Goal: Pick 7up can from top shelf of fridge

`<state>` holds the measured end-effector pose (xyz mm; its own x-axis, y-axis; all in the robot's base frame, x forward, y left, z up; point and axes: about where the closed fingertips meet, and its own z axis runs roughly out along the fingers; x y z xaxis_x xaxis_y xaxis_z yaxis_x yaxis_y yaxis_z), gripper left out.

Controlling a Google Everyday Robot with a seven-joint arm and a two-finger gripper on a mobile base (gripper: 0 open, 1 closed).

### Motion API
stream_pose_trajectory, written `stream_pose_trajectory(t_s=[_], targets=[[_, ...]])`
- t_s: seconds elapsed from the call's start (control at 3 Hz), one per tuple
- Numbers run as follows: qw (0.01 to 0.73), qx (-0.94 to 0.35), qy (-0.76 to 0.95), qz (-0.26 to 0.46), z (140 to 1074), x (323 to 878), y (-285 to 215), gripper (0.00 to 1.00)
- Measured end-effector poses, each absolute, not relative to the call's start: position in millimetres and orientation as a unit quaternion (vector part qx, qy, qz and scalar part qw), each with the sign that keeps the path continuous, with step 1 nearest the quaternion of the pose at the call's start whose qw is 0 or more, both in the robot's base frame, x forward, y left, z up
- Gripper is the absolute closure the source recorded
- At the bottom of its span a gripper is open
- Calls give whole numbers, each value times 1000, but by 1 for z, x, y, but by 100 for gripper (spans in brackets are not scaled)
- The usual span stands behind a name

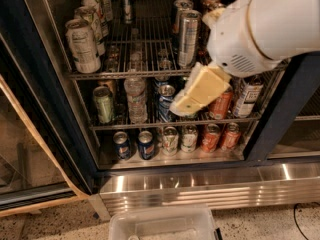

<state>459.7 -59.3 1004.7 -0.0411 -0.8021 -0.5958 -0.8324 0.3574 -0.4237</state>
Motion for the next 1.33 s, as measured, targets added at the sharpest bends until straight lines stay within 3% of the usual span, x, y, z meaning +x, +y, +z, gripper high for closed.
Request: stream_pose_trajectory(t_s=[0.33,0.67,1.33], targets=[[437,-576,690,23,1023,468,-23,0],[437,-576,690,23,1023,468,-23,0],[503,-543,671,40,1034,463,21,0]])
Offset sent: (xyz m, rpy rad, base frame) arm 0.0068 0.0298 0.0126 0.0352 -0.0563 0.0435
